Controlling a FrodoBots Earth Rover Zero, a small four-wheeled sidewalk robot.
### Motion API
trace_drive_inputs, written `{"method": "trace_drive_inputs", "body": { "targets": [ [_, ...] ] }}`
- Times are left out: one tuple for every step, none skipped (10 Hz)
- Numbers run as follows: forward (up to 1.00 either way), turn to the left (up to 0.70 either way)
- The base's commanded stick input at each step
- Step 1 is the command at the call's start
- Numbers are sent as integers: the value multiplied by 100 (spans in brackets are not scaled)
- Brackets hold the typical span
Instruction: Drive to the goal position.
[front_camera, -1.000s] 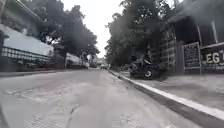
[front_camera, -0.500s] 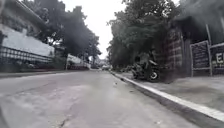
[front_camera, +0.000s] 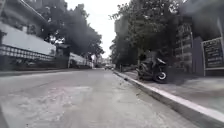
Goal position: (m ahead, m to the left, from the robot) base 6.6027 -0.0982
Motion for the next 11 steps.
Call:
{"method": "trace_drive_inputs", "body": {
  "targets": [
    [70,0],
    [70,0],
    [70,0],
    [70,0],
    [70,0],
    [70,0],
    [70,0],
    [70,0],
    [70,0],
    [70,0],
    [70,0]
  ]
}}
